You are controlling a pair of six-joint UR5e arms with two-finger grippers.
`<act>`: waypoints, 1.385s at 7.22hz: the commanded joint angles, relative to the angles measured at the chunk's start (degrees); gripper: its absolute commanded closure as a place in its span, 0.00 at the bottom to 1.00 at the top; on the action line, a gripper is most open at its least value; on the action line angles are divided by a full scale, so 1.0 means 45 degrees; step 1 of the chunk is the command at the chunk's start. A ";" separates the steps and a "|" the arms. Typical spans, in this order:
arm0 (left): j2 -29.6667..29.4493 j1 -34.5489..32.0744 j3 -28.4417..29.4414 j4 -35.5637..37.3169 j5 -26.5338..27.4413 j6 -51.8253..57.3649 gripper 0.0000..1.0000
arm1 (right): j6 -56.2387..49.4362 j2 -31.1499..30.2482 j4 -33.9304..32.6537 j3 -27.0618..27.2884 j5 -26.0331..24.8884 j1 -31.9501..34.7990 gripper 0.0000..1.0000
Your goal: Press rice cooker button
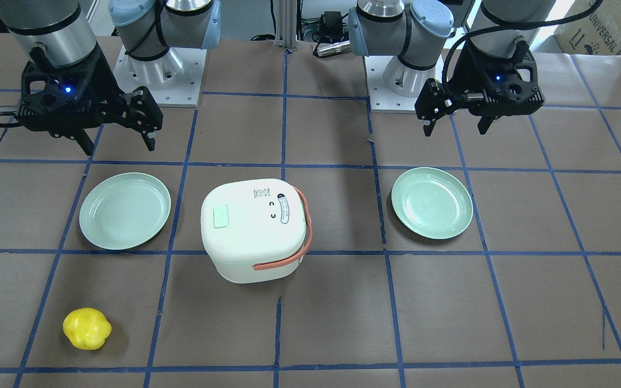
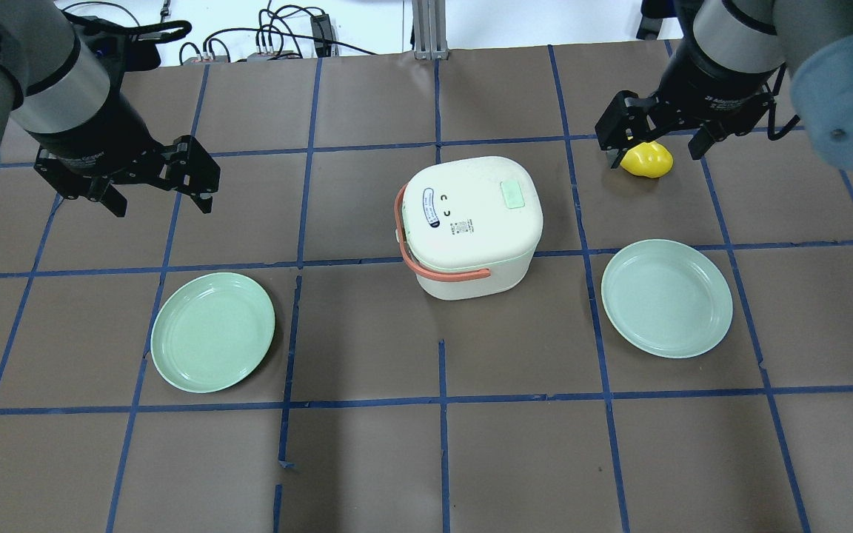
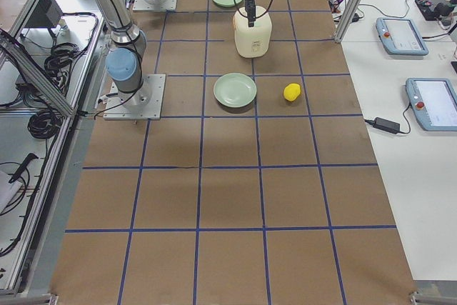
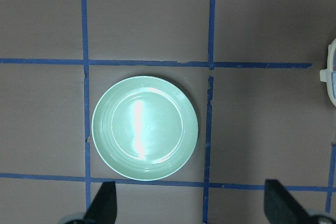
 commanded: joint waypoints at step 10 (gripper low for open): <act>0.0000 0.0000 0.0000 0.0002 0.0000 0.0000 0.00 | 0.0718 0.0990 -0.1895 -0.0184 0.0150 0.2162 0.91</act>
